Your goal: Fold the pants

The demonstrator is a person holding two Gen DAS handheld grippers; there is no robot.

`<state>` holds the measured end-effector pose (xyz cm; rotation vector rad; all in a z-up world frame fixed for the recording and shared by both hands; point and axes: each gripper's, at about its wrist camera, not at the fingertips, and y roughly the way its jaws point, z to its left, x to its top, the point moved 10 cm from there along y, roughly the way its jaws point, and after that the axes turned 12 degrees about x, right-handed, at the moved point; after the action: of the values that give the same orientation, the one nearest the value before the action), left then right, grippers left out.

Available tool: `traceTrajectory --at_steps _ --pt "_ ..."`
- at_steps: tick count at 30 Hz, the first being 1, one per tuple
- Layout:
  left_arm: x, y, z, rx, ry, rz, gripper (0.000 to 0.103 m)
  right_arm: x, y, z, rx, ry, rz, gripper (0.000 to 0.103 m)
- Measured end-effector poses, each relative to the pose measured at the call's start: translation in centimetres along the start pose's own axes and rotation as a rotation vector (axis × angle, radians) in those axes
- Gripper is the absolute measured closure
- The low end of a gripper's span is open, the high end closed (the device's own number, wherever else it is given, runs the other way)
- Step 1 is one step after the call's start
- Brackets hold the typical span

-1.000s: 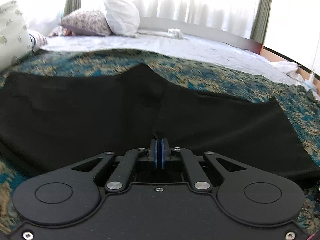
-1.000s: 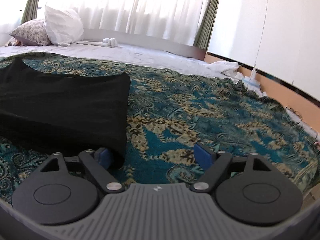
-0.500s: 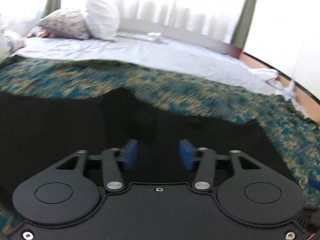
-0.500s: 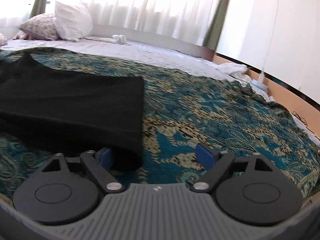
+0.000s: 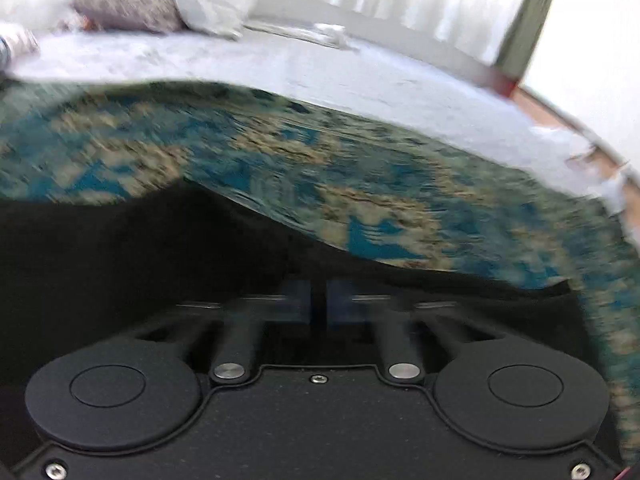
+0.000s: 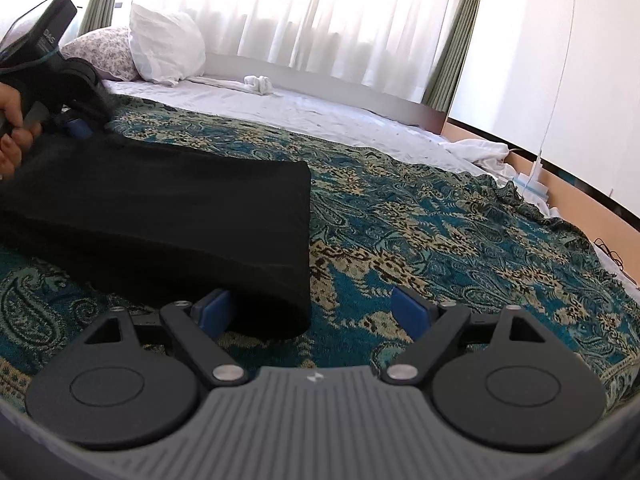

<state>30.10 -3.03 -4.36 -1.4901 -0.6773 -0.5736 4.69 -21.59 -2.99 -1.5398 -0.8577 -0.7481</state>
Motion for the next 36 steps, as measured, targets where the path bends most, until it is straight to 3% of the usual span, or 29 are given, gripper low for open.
traceTrajectory --at_steps 4,6,7,8,9,11,17,22,28,36 --pt "0.2 0.4 -0.1 0.085 0.094 -0.056 0.09 0.1 0.2 -0.2 -0.004 0.02 0.0 0.012" --pt "0.2 0.4 0.0 0.096 0.113 -0.058 0.081 0.1 0.2 -0.2 0.0 0.026 0.0 0.012" --pt "0.2 0.2 0.1 0.1 0.114 -0.052 0.073 0.1 0.1 -0.1 0.002 0.025 -0.001 0.012" --pt "0.1 -0.2 0.2 0.102 0.111 -0.043 0.052 0.2 -0.1 0.0 0.004 0.024 -0.004 0.012" --pt "-0.1 -0.6 0.4 0.102 0.108 -0.044 0.041 0.2 -0.2 0.0 0.008 0.024 -0.008 0.012" --pt "-0.4 -2.3 1.1 0.091 0.112 -0.069 0.039 0.3 -0.7 0.1 0.021 0.03 -0.02 0.012" --pt "-2.7 -6.7 4.9 0.076 0.102 -0.093 0.019 1.7 -1.7 0.8 0.054 0.07 -0.064 0.012" --pt "-5.3 -9.0 9.0 0.056 0.076 -0.057 0.017 3.7 -1.5 3.3 0.103 0.083 -0.083 0.011" --pt "-6.9 -11.9 14.9 0.076 -0.006 -0.074 0.011 6.6 0.2 9.0 0.204 0.072 -0.08 0.01" --pt "-7.7 -13.3 23.3 0.157 -0.139 -0.065 0.009 9.7 4.0 17.9 0.33 0.098 -0.044 0.01"
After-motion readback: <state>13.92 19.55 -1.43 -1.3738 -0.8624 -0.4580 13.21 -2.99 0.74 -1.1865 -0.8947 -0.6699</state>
